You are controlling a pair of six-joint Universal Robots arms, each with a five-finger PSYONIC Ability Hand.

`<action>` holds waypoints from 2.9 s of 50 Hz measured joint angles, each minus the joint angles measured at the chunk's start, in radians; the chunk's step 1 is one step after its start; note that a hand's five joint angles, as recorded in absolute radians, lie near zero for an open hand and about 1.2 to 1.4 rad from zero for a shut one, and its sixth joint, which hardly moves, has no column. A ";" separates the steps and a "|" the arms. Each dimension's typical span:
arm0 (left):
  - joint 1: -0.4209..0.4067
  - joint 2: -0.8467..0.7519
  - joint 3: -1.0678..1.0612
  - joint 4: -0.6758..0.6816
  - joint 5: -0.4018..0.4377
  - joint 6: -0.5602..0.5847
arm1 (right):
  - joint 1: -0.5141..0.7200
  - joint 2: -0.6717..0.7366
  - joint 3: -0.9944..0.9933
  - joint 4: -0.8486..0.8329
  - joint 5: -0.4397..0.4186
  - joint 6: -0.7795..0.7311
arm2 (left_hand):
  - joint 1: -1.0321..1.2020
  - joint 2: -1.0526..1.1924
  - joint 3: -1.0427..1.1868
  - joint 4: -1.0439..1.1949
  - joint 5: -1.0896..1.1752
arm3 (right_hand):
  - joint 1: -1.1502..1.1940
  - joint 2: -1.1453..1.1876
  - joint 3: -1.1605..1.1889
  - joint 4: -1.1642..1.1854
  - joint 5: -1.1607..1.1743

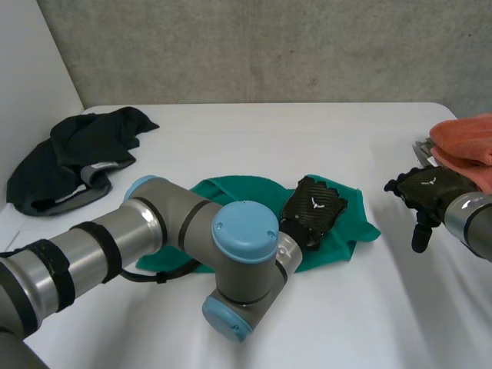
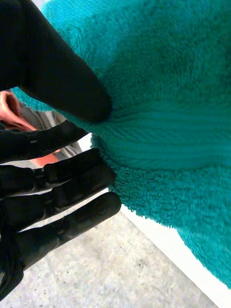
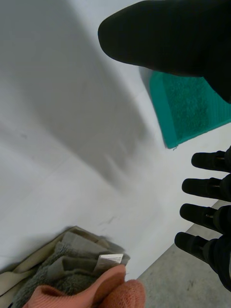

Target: Fold the laundry.

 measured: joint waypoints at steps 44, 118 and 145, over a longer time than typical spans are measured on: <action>0.559 0.635 -0.146 0.180 0.140 0.008 | 0.311 0.205 -0.810 -0.265 0.222 0.069 | 0.000 0.008 0.008 0.005 0.000 | 0.848 0.935 0.974 0.988 0.941; 0.404 1.033 -0.559 0.282 0.236 -0.274 | 0.271 0.056 0.016 -0.191 0.024 0.751 | 0.000 0.008 0.008 0.005 0.000 | 0.019 0.028 0.030 0.031 0.027; 0.729 1.033 -0.632 0.011 0.340 -0.271 | 0.067 -0.320 -0.268 0.167 0.003 -0.112 | 0.000 0.008 0.008 0.005 0.000 | 0.902 0.964 0.978 0.990 0.935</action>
